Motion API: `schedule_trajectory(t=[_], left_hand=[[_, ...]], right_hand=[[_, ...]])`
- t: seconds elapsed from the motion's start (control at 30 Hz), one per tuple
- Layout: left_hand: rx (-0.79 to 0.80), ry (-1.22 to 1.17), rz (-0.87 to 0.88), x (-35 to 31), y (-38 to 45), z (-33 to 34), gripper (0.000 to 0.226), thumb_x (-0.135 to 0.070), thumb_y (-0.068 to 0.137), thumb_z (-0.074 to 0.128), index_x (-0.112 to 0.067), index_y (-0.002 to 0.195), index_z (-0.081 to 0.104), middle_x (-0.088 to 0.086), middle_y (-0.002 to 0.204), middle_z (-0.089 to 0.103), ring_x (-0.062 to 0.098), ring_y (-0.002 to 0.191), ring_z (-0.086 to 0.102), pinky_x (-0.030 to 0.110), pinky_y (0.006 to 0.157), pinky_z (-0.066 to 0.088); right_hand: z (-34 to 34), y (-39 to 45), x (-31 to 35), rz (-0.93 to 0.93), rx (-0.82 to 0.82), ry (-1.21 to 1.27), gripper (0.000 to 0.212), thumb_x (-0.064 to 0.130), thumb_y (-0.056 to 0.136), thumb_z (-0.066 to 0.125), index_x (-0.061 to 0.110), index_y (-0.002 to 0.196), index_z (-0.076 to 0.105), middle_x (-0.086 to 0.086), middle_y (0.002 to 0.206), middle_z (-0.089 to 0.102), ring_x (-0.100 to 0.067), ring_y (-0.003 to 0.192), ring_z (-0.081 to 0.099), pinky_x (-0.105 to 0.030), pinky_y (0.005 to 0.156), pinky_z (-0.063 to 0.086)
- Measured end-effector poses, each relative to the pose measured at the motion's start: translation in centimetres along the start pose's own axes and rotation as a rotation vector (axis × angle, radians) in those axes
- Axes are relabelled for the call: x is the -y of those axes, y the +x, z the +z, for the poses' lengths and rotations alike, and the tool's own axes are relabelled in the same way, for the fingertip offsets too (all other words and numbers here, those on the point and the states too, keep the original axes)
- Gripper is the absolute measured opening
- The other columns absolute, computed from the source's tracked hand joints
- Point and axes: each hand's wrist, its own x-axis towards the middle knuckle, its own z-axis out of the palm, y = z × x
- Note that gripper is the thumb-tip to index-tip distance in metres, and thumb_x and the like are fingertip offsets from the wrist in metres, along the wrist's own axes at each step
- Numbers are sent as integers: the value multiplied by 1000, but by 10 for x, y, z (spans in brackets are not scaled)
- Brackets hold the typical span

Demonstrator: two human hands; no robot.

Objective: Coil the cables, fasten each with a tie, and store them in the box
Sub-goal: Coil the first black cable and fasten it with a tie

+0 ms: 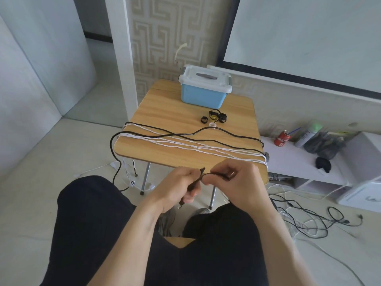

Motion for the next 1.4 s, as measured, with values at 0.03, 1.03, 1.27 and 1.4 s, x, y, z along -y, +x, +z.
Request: schedule_trajectory(t=[0.03,1.03,1.27,1.4], left_hand=[[15,-63,4,0,0,0,39,-17,109,33,1,89,60,4,51,41,15,44,23,26,47,23],[-437,-599,283,12,14,-10,27,-19,109,32,-14,92,53,-3,64,35,14,56,32,31,66,35],[-264,16,34,29,17,0,22,-12,108,36,-10,92,50,-2,69,47,14,64,45,32,72,42],[-78,297,-110,30,16,10,30,-18,108,39,-8,82,51,5,67,51,20,64,48,35,69,44]], right_hand=[[0,3,-6,21,-28,4,19,33,70,91,21,70,76,7,63,68,-7,53,53,-20,51,42],[50,-27,-54,79,428,-324,27,28,102,53,24,115,76,13,93,74,-7,76,68,-17,70,54],[21,-17,-20,12,604,-355,28,21,98,56,25,120,73,8,102,73,-10,88,67,-27,83,56],[7,-8,-22,-82,414,-199,17,16,95,67,26,102,79,20,87,64,2,82,60,-12,73,46]])
